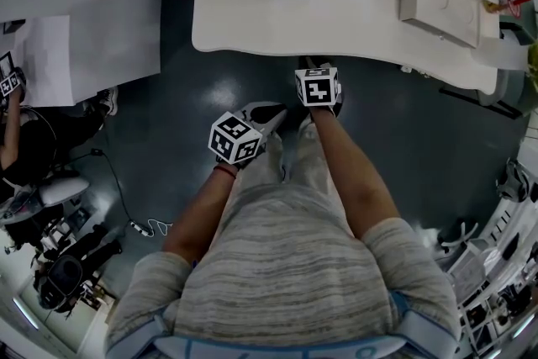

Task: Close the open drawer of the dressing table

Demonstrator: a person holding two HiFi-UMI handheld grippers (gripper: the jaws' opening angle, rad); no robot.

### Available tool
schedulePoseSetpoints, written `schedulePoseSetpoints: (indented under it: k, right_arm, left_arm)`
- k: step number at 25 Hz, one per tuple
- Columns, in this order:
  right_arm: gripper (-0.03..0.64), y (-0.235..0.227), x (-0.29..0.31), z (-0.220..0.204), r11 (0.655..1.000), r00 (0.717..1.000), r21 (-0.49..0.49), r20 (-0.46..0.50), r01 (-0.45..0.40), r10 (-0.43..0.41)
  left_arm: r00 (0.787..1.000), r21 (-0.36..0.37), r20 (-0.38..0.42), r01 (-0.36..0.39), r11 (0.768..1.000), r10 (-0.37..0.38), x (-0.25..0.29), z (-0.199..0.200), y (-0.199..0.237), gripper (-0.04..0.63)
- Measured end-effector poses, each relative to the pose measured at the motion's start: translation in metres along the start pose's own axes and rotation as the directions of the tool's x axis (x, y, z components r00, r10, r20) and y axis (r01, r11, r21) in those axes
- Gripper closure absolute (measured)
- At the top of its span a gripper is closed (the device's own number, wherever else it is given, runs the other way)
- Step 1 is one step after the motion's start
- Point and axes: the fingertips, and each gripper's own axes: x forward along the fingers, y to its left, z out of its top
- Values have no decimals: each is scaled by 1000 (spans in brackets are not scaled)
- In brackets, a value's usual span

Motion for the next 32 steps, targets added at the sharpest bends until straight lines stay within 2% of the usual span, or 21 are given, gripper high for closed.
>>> schedulePoseSetpoints:
  k: [14,20,25,32]
  right_arm:
    - [557,-2,-3,-1,998,999,-54,-43,-23,21]
    - [572,7,-26,-10,995,998,-91,-51,-41,36]
    - [597,25,-63,-14,992,997,-97,3,-75,76]
    - [605,52,-127,-4,990,984,-100,141,-98,111]
  left_arm:
    - [999,14,37,-15,1000,15,-9,7,-1,577]
    - [998,35,65,-27,999,24,-19,11,-4,578]
    - [996,75,84,-22,997,16,-26,19,-15,577]
    - [991,123,136,-2,992,-15,-42,34,-35,578]
